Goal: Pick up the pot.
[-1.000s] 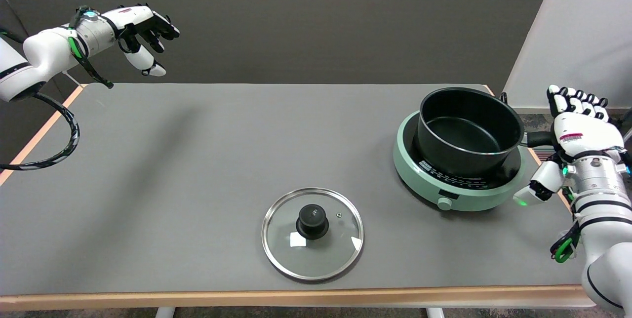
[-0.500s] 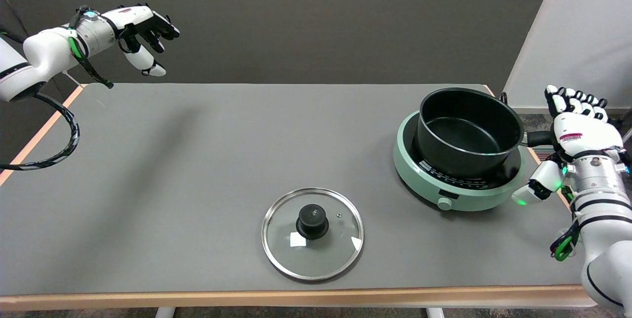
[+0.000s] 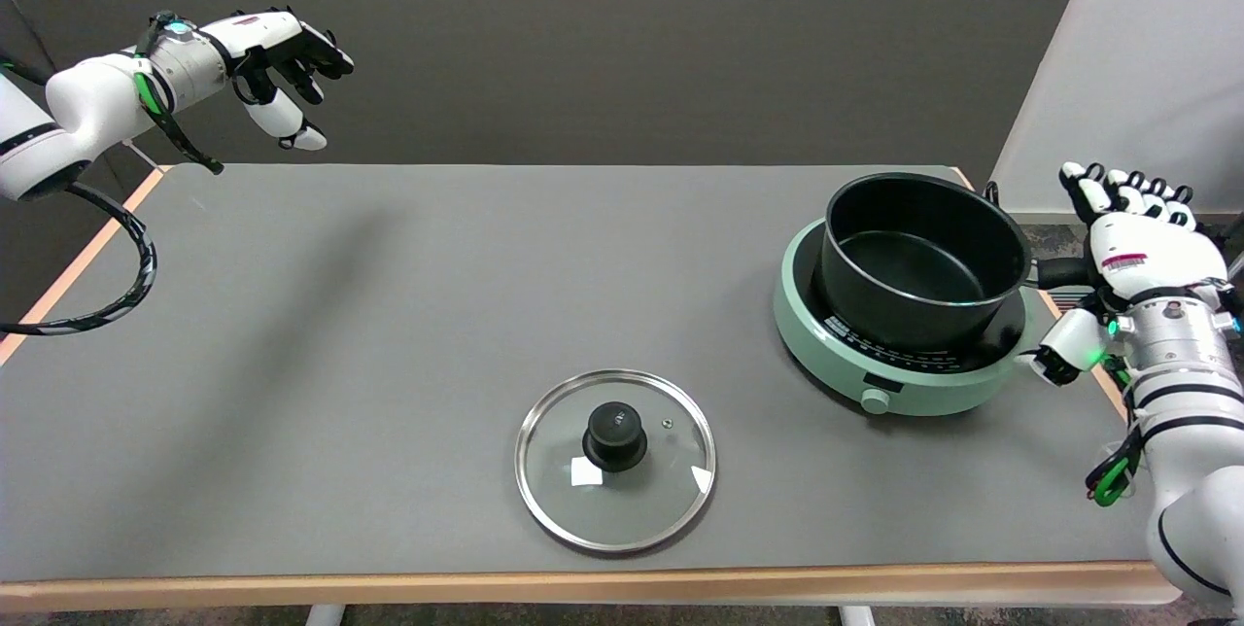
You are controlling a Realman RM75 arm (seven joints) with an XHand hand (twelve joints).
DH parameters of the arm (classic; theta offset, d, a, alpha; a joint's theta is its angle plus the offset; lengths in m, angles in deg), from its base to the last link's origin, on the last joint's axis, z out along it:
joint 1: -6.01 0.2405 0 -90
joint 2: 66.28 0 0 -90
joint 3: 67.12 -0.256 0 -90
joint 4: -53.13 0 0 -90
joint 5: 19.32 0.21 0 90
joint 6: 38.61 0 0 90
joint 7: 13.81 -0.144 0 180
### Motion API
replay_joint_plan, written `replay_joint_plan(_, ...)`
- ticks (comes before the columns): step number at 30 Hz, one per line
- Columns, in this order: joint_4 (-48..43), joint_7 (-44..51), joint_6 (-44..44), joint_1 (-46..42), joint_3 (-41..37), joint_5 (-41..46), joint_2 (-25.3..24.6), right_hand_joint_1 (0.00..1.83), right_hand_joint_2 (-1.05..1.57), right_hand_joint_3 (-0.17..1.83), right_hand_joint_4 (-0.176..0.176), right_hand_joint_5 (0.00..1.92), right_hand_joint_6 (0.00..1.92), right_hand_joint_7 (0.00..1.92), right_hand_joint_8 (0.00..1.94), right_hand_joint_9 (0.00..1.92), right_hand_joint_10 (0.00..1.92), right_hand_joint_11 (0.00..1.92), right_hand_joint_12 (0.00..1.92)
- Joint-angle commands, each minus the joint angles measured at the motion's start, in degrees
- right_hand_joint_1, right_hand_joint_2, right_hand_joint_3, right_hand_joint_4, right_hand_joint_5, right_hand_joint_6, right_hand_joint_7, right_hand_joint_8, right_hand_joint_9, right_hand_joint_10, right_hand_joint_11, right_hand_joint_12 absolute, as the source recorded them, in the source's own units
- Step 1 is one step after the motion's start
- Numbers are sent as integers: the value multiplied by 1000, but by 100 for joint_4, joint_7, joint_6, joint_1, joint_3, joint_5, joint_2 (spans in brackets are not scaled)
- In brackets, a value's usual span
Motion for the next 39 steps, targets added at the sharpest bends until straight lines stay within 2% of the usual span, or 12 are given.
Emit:
replay_joint_plan(1,2,181,32,-13,-58,345,161,1236,-861,1557,176,120,120,120,120,120,120,120,120)
replay_joint_plan(7,34,250,32,-30,-93,470,185,1223,-837,1562,176,155,155,155,155,155,155,155,155)
replay_joint_plan(11,55,250,32,-29,-133,584,190,1222,-825,1710,176,367,367,367,367,367,367,367,367)
replay_joint_plan(13,55,250,32,-29,-138,603,190,1228,-797,1729,176,410,410,410,410,410,410,410,410)
replay_joint_plan(28,182,370,32,-37,-143,883,190,1259,-589,1520,176,392,392,392,392,392,392,392,392)
replay_joint_plan(39,270,506,32,-35,-106,1202,217,1228,-501,1408,176,698,698,698,698,698,698,698,698)
